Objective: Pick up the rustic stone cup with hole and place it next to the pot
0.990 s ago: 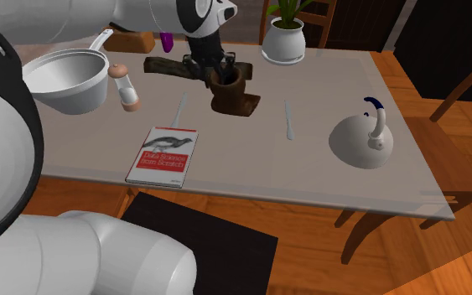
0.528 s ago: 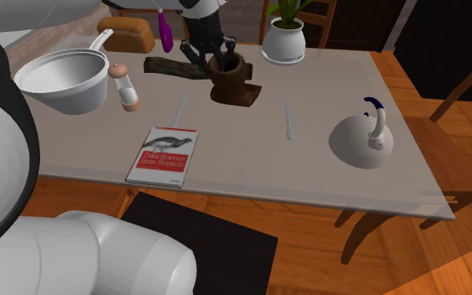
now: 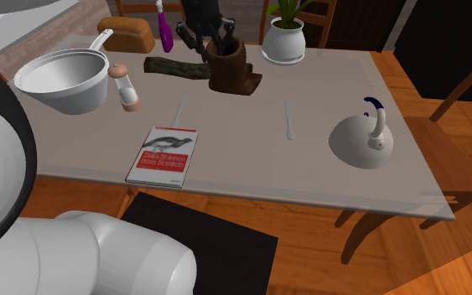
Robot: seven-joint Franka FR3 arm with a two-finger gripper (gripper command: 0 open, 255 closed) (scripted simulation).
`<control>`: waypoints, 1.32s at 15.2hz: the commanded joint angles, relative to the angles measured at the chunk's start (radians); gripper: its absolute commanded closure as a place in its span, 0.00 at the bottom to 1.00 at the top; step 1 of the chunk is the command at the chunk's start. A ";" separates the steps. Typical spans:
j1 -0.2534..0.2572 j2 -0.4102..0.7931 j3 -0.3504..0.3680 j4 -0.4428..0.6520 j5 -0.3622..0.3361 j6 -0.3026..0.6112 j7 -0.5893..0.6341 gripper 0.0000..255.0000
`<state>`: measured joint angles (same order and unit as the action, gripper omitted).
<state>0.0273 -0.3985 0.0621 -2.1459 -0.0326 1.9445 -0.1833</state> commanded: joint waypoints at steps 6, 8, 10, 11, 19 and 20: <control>0.035 0.146 0.093 0.154 -0.011 -0.013 0.132 1.00; 0.047 0.200 0.122 0.210 -0.022 -0.019 0.176 1.00; 0.060 0.257 0.149 0.272 -0.037 -0.028 0.221 1.00; 0.067 0.286 0.163 0.305 -0.046 -0.034 0.244 1.00; 0.152 0.560 0.244 0.634 -0.147 -0.119 0.414 1.00; 0.168 0.600 0.250 0.686 -0.163 -0.136 0.432 1.00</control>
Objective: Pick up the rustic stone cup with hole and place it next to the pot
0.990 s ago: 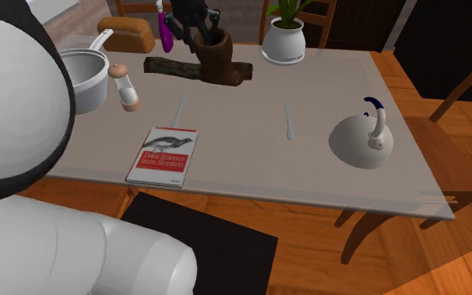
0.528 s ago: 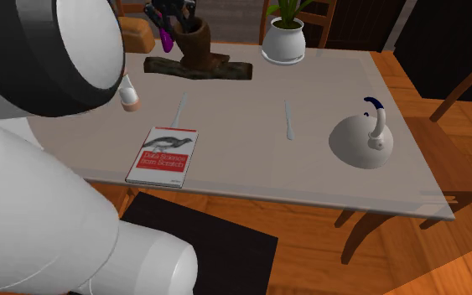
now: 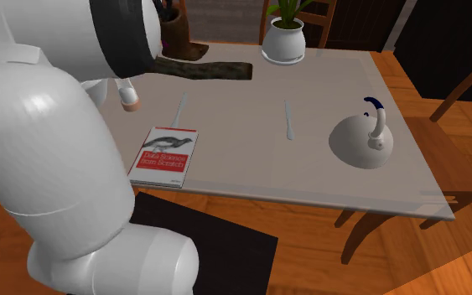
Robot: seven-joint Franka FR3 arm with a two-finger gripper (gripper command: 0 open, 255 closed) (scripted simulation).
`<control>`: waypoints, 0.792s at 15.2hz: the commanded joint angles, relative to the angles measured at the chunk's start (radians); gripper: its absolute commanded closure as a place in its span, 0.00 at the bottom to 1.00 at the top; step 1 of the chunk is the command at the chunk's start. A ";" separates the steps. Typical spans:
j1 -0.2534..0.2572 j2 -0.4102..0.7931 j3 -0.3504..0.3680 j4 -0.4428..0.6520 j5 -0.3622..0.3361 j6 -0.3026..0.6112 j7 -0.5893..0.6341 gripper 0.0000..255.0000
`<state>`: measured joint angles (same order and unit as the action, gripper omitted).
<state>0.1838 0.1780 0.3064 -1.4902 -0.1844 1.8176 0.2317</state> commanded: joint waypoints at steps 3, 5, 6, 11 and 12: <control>0.068 0.153 0.018 0.208 -0.061 -0.071 0.066 1.00; 0.115 0.253 0.021 0.355 -0.095 -0.126 0.091 1.00; 0.143 0.310 0.020 0.443 -0.113 -0.160 0.100 1.00; 0.216 0.457 0.006 0.656 -0.149 -0.228 0.113 1.00; 0.208 0.444 0.008 0.620 -0.147 -0.206 0.117 1.00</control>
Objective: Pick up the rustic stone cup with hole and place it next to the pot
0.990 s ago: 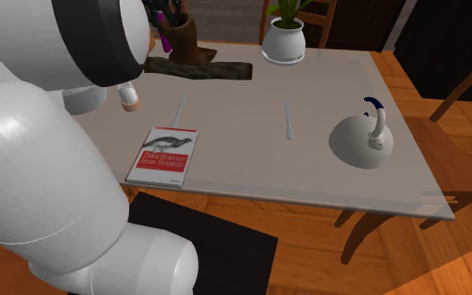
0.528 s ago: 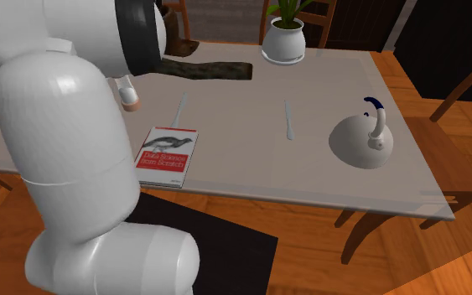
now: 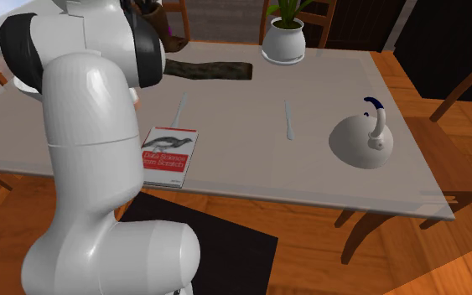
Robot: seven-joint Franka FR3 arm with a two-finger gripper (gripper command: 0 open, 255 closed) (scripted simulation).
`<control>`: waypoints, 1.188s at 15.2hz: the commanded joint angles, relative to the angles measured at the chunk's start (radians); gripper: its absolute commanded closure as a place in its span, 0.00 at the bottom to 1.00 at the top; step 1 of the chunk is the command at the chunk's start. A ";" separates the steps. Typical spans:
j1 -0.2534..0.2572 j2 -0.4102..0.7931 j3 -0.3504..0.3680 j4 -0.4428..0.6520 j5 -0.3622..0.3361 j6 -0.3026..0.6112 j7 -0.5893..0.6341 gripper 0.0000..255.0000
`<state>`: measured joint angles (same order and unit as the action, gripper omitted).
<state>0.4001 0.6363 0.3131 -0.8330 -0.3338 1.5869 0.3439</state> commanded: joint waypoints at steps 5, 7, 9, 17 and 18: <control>-0.034 -0.057 0.007 -0.178 0.010 0.120 0.023 1.00; -0.041 -0.067 0.008 -0.223 0.011 0.153 0.029 1.00; -0.048 -0.076 0.008 -0.264 0.012 0.185 0.035 1.00; -0.065 -0.091 0.007 -0.396 0.009 0.299 0.056 1.00; -0.067 -0.091 0.006 -0.410 0.008 0.313 0.059 1.00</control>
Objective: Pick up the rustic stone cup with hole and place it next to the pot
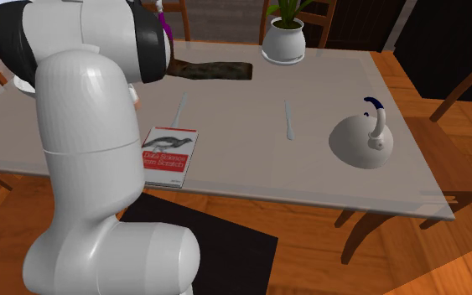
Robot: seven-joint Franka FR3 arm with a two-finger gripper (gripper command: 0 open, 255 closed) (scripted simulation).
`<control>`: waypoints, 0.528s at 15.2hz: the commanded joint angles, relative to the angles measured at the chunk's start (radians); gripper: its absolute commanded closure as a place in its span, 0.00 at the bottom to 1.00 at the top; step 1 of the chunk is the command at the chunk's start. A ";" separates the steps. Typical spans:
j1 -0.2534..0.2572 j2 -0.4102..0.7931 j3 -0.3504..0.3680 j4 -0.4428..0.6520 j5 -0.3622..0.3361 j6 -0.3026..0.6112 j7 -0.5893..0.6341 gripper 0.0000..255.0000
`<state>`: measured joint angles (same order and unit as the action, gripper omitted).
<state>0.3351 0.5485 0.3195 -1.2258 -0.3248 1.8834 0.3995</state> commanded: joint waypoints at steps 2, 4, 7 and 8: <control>-0.005 -0.003 -0.001 -0.043 -0.003 0.042 0.009 1.00; -0.007 -0.001 -0.002 -0.068 -0.006 0.067 0.014 1.00; -0.010 0.003 -0.005 -0.101 -0.010 0.104 0.022 1.00; -0.010 0.005 -0.005 -0.111 -0.012 0.116 0.025 1.00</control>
<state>0.3262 0.5539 0.3149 -1.3253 -0.3349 1.9855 0.4215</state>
